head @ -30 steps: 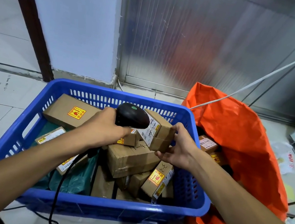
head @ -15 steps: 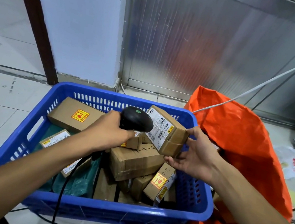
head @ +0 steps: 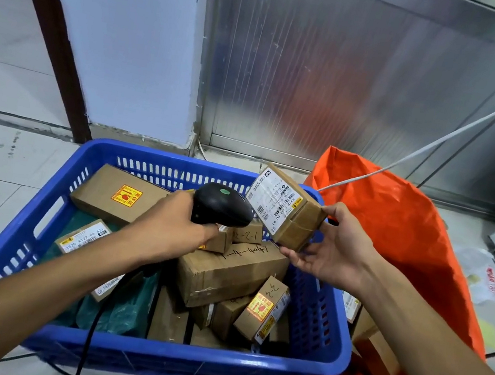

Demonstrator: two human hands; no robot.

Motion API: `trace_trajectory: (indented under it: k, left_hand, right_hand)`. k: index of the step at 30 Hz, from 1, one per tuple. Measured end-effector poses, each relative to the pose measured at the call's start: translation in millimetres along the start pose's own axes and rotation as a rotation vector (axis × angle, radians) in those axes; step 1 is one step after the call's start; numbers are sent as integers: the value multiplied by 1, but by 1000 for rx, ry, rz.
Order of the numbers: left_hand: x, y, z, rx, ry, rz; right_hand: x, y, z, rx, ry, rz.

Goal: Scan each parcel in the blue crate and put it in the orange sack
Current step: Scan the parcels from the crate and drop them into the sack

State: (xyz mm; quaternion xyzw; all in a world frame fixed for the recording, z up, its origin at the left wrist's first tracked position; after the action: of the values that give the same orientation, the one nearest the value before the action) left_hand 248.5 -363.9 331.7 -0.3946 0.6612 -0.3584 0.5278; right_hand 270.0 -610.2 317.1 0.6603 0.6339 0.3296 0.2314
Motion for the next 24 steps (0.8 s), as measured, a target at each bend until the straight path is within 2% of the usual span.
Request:
trace_trajectory:
  k: [24]
  left_hand:
    - [3, -7, -6, 8, -36, -10]
  right_hand:
    - [5, -4, 0, -5, 22, -42]
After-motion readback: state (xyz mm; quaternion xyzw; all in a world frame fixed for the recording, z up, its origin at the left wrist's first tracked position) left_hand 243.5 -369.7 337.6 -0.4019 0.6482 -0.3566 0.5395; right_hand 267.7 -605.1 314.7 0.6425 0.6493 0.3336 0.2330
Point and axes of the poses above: each hand's wrist, its own z-axis towards the middle knuckle, its own x-axis out of the palm, y = z × x, the point moved 4 cm from there along z, towards the middle knuckle, and after that the axes turned 11 degrees about -z, right-handed, at the moved point
